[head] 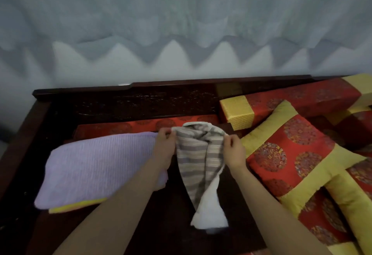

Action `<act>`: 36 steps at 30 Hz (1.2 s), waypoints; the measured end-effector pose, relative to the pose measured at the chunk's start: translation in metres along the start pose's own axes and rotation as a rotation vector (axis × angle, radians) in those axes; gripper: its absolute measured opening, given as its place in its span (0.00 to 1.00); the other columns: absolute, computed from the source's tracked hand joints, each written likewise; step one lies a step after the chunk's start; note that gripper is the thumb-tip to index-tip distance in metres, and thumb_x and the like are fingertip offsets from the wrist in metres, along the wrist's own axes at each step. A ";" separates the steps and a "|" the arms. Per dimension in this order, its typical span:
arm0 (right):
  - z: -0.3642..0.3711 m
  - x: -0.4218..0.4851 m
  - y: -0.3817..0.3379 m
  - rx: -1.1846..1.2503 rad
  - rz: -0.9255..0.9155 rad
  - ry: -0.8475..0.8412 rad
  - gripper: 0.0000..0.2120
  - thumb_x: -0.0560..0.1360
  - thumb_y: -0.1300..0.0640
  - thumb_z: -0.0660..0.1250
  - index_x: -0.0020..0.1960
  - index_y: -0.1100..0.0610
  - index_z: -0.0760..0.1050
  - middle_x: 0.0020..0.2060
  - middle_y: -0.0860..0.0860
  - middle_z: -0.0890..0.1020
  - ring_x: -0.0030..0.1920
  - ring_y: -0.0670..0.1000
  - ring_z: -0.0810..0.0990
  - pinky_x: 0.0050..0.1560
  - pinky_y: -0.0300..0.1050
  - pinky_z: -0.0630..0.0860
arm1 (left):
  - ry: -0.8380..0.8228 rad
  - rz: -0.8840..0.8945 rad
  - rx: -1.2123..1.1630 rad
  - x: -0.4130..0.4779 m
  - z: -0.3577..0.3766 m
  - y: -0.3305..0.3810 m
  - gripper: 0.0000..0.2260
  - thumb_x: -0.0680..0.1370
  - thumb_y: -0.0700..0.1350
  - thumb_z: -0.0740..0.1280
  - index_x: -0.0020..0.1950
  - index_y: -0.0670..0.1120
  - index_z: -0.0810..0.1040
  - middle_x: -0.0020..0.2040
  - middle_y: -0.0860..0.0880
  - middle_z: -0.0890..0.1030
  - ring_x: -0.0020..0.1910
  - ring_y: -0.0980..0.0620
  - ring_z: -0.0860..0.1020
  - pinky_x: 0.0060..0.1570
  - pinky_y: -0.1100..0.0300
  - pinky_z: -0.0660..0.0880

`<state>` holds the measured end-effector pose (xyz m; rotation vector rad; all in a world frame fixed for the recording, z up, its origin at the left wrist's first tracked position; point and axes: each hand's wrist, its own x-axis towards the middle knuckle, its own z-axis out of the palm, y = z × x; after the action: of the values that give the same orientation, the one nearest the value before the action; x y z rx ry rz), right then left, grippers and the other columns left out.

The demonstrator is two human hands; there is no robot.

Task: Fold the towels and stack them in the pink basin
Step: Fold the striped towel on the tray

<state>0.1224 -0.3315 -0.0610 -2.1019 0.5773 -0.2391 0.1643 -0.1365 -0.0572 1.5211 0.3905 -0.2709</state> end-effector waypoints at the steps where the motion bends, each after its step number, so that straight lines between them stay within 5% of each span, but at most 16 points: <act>1: -0.008 0.005 -0.009 0.016 -0.002 0.044 0.15 0.82 0.52 0.54 0.45 0.62 0.71 0.36 0.51 0.75 0.41 0.54 0.74 0.40 0.47 0.66 | 0.022 0.034 -0.036 0.008 -0.012 0.016 0.11 0.76 0.49 0.62 0.52 0.43 0.75 0.50 0.39 0.81 0.48 0.42 0.79 0.50 0.44 0.77; 4: -0.031 0.019 -0.041 0.096 -0.023 0.140 0.15 0.82 0.53 0.53 0.47 0.63 0.72 0.36 0.50 0.73 0.42 0.54 0.73 0.43 0.47 0.66 | 0.019 0.118 -0.230 0.016 -0.044 0.086 0.07 0.81 0.39 0.58 0.46 0.39 0.74 0.38 0.44 0.79 0.38 0.49 0.77 0.39 0.56 0.75; 7: -0.042 0.024 -0.069 0.162 -0.082 0.218 0.16 0.82 0.54 0.52 0.49 0.64 0.73 0.40 0.53 0.75 0.43 0.54 0.73 0.42 0.45 0.64 | -0.021 0.244 -0.292 0.012 -0.073 0.149 0.08 0.81 0.36 0.58 0.44 0.43 0.73 0.38 0.46 0.76 0.36 0.52 0.75 0.37 0.59 0.76; 11: -0.045 0.009 -0.092 0.431 -0.070 0.118 0.14 0.81 0.56 0.56 0.46 0.58 0.78 0.40 0.52 0.79 0.44 0.53 0.76 0.43 0.46 0.71 | -0.151 0.320 -0.352 -0.037 -0.100 0.189 0.10 0.78 0.36 0.60 0.39 0.47 0.72 0.34 0.49 0.72 0.32 0.55 0.73 0.32 0.64 0.72; 15: -0.052 -0.041 -0.060 0.513 0.042 -0.072 0.12 0.77 0.61 0.59 0.38 0.57 0.79 0.35 0.53 0.78 0.39 0.51 0.74 0.42 0.49 0.70 | -0.269 0.180 -0.020 -0.098 -0.126 0.139 0.07 0.73 0.49 0.70 0.40 0.46 0.81 0.35 0.48 0.80 0.35 0.51 0.78 0.36 0.60 0.73; 20: -0.049 -0.125 0.039 0.233 -0.025 -0.321 0.21 0.75 0.59 0.68 0.26 0.51 0.66 0.27 0.46 0.66 0.30 0.43 0.66 0.35 0.44 0.62 | -0.257 0.068 0.472 -0.147 -0.180 0.015 0.08 0.75 0.46 0.70 0.53 0.48 0.78 0.40 0.50 0.85 0.39 0.53 0.82 0.40 0.59 0.77; 24: -0.038 -0.150 0.110 -0.163 -0.048 -0.403 0.21 0.67 0.54 0.77 0.23 0.52 0.69 0.30 0.47 0.77 0.35 0.44 0.76 0.40 0.33 0.69 | -0.328 -0.061 0.629 -0.154 -0.212 -0.052 0.17 0.70 0.54 0.71 0.57 0.57 0.72 0.37 0.39 0.82 0.35 0.54 0.78 0.41 0.57 0.73; 26: -0.033 -0.147 0.121 -0.292 0.000 -0.468 0.15 0.66 0.50 0.77 0.24 0.44 0.75 0.34 0.47 0.79 0.40 0.45 0.78 0.43 0.30 0.69 | -0.284 -0.080 0.572 -0.148 -0.212 -0.059 0.23 0.66 0.56 0.73 0.58 0.56 0.71 0.41 0.41 0.84 0.42 0.53 0.81 0.48 0.57 0.76; 29: -0.026 -0.136 0.101 -0.389 0.010 -0.522 0.06 0.61 0.39 0.75 0.31 0.33 0.77 0.39 0.46 0.80 0.43 0.43 0.79 0.45 0.38 0.72 | -0.022 -0.180 0.195 -0.121 -0.200 -0.042 0.19 0.72 0.46 0.74 0.59 0.41 0.74 0.51 0.43 0.82 0.52 0.47 0.81 0.50 0.56 0.78; 32: -0.021 -0.120 0.060 -0.289 -0.049 -0.440 0.12 0.67 0.53 0.76 0.32 0.39 0.76 0.42 0.47 0.80 0.46 0.48 0.80 0.48 0.42 0.72 | 0.061 -0.218 -0.010 -0.097 -0.181 -0.012 0.21 0.70 0.47 0.75 0.55 0.33 0.79 0.49 0.37 0.84 0.49 0.40 0.83 0.45 0.50 0.82; 36: -0.015 -0.093 -0.008 -0.097 -0.165 -0.292 0.08 0.70 0.59 0.73 0.45 0.48 0.79 0.46 0.48 0.81 0.46 0.42 0.79 0.47 0.33 0.70 | 0.062 -0.025 0.024 -0.097 -0.138 0.028 0.05 0.75 0.41 0.68 0.48 0.42 0.83 0.45 0.40 0.85 0.49 0.39 0.82 0.47 0.50 0.80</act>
<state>0.0386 -0.2932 -0.0413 -2.2280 0.2464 0.0054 0.0765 -0.0048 0.0069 1.5519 0.4567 -0.2493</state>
